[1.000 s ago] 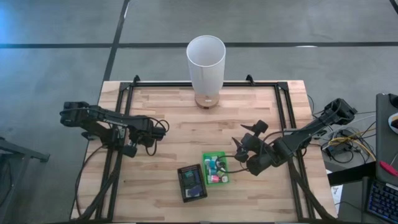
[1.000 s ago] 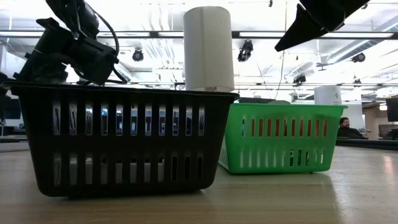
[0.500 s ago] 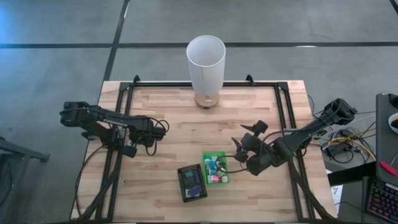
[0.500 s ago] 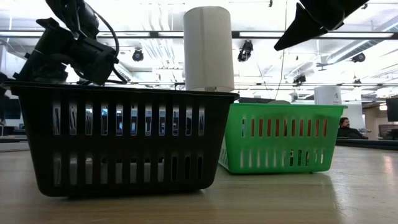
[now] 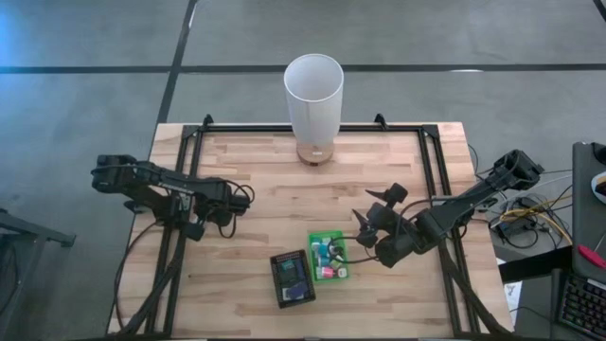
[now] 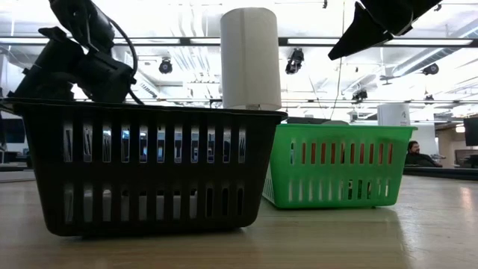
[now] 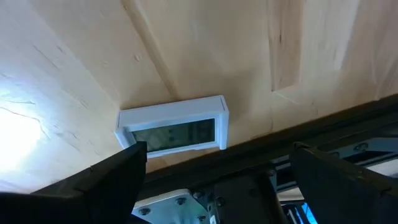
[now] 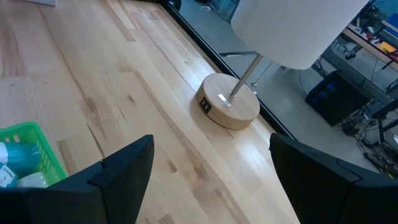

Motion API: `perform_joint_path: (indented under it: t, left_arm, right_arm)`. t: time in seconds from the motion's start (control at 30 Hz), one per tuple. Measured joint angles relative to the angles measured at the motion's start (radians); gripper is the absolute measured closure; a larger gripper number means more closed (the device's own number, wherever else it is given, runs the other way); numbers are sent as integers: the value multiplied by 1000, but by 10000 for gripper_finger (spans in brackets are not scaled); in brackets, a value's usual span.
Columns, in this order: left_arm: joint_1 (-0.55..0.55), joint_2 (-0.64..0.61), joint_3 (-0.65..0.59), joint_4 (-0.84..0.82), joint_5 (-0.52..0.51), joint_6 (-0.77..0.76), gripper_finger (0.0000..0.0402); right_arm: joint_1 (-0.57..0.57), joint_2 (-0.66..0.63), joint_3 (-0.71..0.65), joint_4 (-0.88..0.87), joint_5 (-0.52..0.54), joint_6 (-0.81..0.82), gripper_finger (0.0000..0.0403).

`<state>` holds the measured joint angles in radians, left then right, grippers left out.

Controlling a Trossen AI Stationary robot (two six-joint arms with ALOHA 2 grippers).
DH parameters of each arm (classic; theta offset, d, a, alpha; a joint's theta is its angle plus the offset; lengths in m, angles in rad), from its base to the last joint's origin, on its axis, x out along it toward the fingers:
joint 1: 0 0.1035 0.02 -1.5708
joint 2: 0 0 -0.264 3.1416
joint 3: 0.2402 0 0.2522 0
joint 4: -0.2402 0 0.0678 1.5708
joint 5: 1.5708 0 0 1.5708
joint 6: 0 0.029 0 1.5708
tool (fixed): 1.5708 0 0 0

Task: Pick & Place Office items
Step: Put the white digital clock into the black bin

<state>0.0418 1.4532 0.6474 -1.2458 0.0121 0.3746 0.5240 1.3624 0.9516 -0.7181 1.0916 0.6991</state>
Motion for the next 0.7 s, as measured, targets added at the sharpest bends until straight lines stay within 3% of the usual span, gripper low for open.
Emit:
perform_joint_path:
  t: [0.7]
  left_arm:
    - [1,0,1,12,-12,-15,9]
  right_arm:
    - [0,0,0,3,0,0,90]
